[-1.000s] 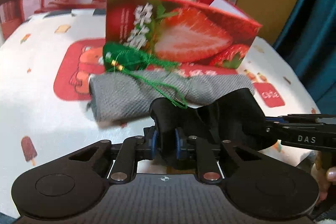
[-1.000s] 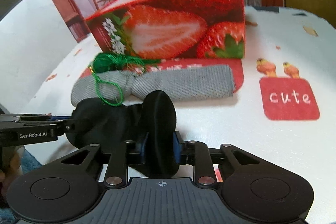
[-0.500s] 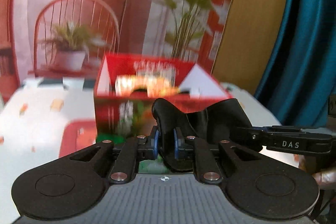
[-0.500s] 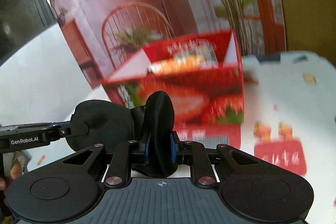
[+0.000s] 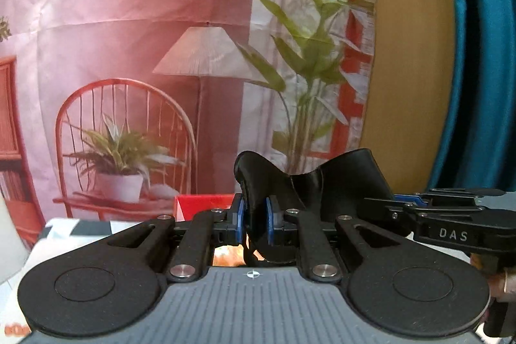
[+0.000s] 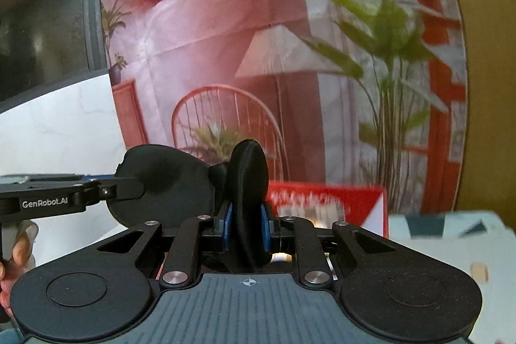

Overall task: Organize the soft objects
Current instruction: 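Lift the black eye mask with both grippers into the red box and open both, then grasp the grey knit towel with the left gripper while the right gripper grasps it, then lift the grey knit towel with both grippers into the red box and open both, then grasp the green tasseled pouch with the left gripper while the right gripper grasps it, then lower the green pouch with both grippers into the red box and open both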

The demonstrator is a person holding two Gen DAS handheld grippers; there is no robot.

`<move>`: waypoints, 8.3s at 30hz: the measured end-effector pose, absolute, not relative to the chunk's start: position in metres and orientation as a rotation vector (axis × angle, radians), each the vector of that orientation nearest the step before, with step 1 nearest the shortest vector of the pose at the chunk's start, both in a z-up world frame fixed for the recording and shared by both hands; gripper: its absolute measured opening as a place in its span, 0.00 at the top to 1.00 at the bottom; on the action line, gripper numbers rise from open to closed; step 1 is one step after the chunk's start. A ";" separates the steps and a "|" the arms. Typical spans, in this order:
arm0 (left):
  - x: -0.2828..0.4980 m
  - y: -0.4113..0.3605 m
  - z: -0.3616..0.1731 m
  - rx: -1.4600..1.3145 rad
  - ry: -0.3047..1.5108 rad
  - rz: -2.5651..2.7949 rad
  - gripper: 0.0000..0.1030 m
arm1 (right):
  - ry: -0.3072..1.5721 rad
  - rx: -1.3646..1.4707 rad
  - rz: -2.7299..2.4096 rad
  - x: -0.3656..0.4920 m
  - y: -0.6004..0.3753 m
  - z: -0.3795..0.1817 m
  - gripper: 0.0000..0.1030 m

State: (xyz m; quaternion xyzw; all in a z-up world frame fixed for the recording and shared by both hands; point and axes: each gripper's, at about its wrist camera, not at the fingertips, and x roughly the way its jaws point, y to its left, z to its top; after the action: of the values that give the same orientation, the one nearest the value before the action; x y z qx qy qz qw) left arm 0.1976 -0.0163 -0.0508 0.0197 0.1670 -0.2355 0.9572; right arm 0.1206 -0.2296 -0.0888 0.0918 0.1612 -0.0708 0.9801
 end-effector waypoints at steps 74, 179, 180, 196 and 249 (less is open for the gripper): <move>0.196 0.051 -0.223 -0.136 0.885 -0.302 0.31 | 0.726 0.291 -0.302 0.081 -0.244 -0.240 0.44; 0.254 0.099 -0.228 -0.450 0.878 -0.353 0.57 | 0.686 0.232 -0.118 0.126 -0.198 -0.212 0.50; 0.251 0.095 -0.228 -0.448 0.884 -0.368 0.57 | 0.696 0.237 -0.116 0.126 -0.199 -0.215 0.50; 0.211 -0.009 -0.257 -0.366 0.970 -0.599 0.58 | 0.790 0.234 0.000 0.131 -0.176 -0.245 0.49; 0.330 -0.158 -0.137 -0.147 0.589 -0.696 0.55 | 0.519 0.006 -0.197 0.228 -0.332 -0.139 0.58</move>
State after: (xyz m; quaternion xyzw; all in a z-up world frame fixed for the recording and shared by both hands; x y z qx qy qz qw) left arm 0.3297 -0.1576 -0.1370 -0.0711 0.2842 -0.3359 0.8952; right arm 0.2281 -0.3316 -0.1394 0.0031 0.2561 -0.0971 0.9618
